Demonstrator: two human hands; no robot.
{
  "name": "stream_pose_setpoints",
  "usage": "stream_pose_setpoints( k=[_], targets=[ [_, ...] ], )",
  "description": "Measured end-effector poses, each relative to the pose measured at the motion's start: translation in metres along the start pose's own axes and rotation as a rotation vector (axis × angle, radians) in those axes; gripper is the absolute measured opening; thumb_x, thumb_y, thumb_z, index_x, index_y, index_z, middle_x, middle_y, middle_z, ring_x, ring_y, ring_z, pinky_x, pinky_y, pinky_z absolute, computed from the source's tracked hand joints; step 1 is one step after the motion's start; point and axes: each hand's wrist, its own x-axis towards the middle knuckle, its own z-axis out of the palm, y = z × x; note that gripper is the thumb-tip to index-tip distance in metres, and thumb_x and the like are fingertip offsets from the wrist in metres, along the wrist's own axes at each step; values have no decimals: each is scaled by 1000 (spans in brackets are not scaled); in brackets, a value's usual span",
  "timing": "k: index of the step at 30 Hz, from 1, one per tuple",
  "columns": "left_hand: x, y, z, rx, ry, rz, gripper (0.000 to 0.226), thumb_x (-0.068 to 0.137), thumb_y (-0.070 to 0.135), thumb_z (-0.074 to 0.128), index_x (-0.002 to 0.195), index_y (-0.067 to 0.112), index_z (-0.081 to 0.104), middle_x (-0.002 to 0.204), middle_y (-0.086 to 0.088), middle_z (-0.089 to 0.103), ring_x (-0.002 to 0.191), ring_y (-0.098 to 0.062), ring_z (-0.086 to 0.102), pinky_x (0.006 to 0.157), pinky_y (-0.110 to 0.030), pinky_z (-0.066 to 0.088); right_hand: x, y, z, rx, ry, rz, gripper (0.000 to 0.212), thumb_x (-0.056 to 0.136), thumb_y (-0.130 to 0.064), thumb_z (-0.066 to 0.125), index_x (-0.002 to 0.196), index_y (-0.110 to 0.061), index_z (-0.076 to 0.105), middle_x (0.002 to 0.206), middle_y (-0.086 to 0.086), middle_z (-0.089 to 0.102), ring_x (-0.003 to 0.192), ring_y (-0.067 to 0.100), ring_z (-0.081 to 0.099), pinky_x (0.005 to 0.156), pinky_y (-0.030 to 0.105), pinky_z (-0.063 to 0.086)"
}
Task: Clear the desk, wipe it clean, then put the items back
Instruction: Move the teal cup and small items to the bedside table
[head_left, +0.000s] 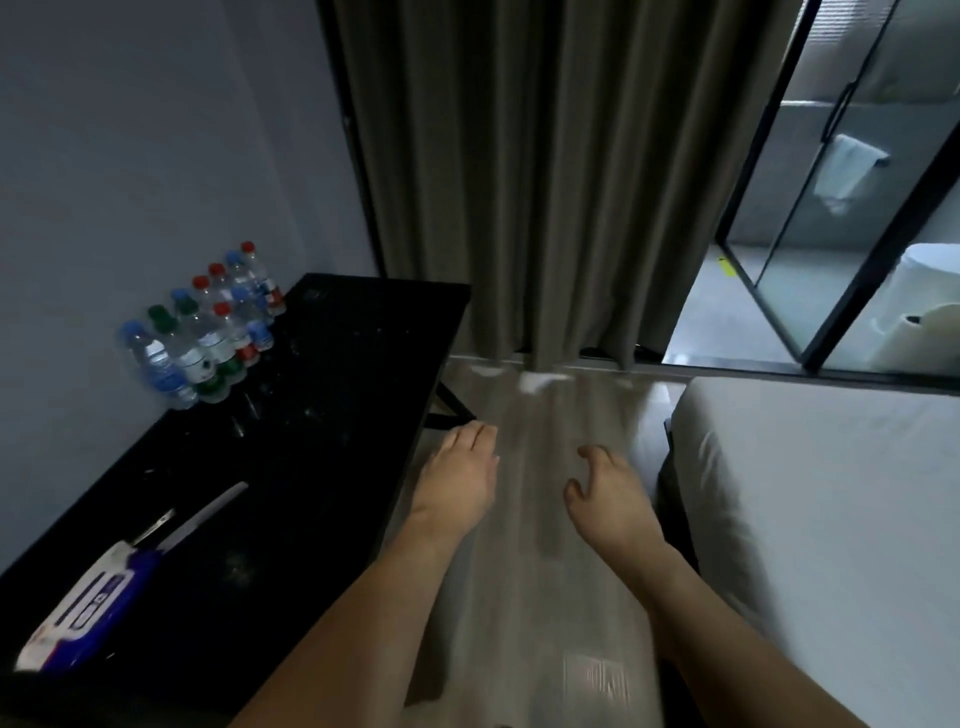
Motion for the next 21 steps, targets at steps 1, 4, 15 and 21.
stream_pose_setpoints(
  k=[1,4,15,21],
  targets=[
    [23,-6,0,3,14,-4,45,100,29,43,142,12,43,145,-5,43,133,-23,38,111,-36,34,23,-5,-3,-15,-4,-18,52,92,-23,53,141,-9,44,142,9,46,127,26,45,105,32,38],
    [88,-25,-2,-33,49,-43,46,101,28,42,144,11,40,147,-6,41,135,-24,35,113,-32,29,92,-19,-9,-30,10,-52,52,92,-23,53,141,-9,43,142,9,45,127,26,46,104,33,39],
    [211,-126,12,-6,44,-297,47,103,29,38,147,12,36,152,-7,36,139,-23,32,117,-31,23,292,-72,41,-23,-199,-224,51,90,-20,56,139,-9,45,139,12,48,124,30,47,106,35,39],
    [229,-190,-15,-27,117,-598,48,103,31,38,148,16,33,154,-2,32,141,-18,28,117,-31,25,367,-160,92,24,-320,-439,50,91,-20,56,139,-11,46,141,8,46,128,26,45,109,35,37]
  ],
)
